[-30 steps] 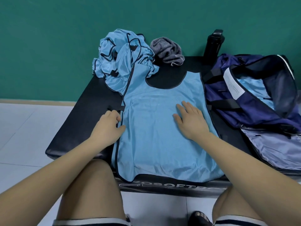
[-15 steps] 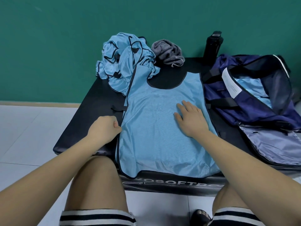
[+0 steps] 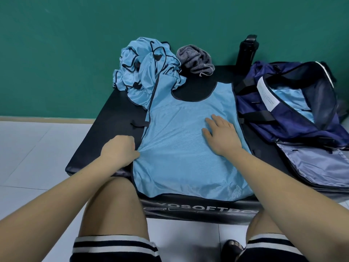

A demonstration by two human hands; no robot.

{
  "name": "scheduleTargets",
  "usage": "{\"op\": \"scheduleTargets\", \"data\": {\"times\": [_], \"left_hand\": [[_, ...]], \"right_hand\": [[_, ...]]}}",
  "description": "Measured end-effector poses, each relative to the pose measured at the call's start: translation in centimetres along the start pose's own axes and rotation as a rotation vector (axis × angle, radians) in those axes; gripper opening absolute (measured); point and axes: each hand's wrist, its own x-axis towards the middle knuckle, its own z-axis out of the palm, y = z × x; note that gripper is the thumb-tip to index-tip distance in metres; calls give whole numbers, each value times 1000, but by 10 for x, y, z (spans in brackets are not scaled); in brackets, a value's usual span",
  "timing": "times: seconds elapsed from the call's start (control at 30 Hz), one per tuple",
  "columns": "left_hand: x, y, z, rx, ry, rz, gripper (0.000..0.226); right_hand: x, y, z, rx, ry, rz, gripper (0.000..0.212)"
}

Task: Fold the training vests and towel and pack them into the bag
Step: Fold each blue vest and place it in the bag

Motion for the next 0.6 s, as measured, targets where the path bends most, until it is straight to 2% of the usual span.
{"op": "scheduleTargets", "data": {"times": [0.2, 0.37, 0.43, 0.5, 0.6], "left_hand": [[2, -10, 1, -115, 23, 129, 16], [32, 5, -8, -184, 189, 277, 7], [51, 16, -3, -196, 202, 398, 22], [63, 31, 6, -228, 102, 471, 40], [78, 47, 24, -187, -21, 515, 54]], "right_hand": [[2, -1, -1, 2, -19, 0, 67], [10, -2, 1, -92, -36, -27, 64], [18, -5, -2, -159, -5, -47, 64], [23, -8, -2, -169, 26, -56, 64], [27, -6, 9, -155, 5, -5, 66]]}}
